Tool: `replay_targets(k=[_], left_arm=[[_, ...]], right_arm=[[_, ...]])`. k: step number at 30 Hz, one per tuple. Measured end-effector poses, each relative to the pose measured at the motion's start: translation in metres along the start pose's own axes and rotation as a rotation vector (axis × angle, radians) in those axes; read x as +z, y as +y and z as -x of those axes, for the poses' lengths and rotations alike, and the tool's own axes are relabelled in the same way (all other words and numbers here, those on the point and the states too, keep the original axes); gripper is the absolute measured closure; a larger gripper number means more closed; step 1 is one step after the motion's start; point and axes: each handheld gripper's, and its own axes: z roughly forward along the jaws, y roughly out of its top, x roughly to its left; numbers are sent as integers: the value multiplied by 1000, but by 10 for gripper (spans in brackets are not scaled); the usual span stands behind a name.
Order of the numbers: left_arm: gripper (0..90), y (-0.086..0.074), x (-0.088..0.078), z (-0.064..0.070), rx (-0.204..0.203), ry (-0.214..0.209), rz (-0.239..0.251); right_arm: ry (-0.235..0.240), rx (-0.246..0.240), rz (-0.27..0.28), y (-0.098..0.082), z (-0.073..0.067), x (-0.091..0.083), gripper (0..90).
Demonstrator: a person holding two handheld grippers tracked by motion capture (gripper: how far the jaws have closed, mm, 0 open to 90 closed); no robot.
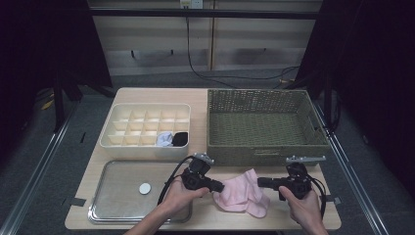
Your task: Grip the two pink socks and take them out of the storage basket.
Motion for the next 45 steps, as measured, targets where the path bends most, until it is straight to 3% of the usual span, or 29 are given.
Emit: replay_targets(k=[5, 7, 10, 14, 18, 20, 27, 30, 37, 45], left_arm=[[857, 0, -1, 0, -4, -26, 11], [759, 2, -2, 1, -36, -21, 20], [672, 5, 0, 4, -35, -36, 10], [669, 11, 10, 11, -19, -67, 0], [567, 17, 23, 13, -24, 0, -36], [526, 16, 26, 11, -43, -9, -29], [456, 13, 29, 10, -55, 59, -43], [470, 11, 30, 8, -61, 95, -55], [590, 5, 21, -3, -67, 128, -63], [695, -5, 9, -15, -87, 100, -50]], right_arm=[[18, 37, 3, -4, 3, -1, 848], [10, 36, 1, -5, 3, -3, 847], [-5, 59, -15, -8, 8, -5, 847], [4, 73, -17, -12, 13, -3, 847], [9, 70, -11, -12, 12, -3, 847], [15, 66, -9, -12, 12, -3, 847], [29, 69, -4, -13, 12, -5, 845], [28, 65, -5, -13, 12, -5, 844], [25, 77, -4, -15, 15, -6, 843], [9, 87, -11, -19, 20, -10, 840]])
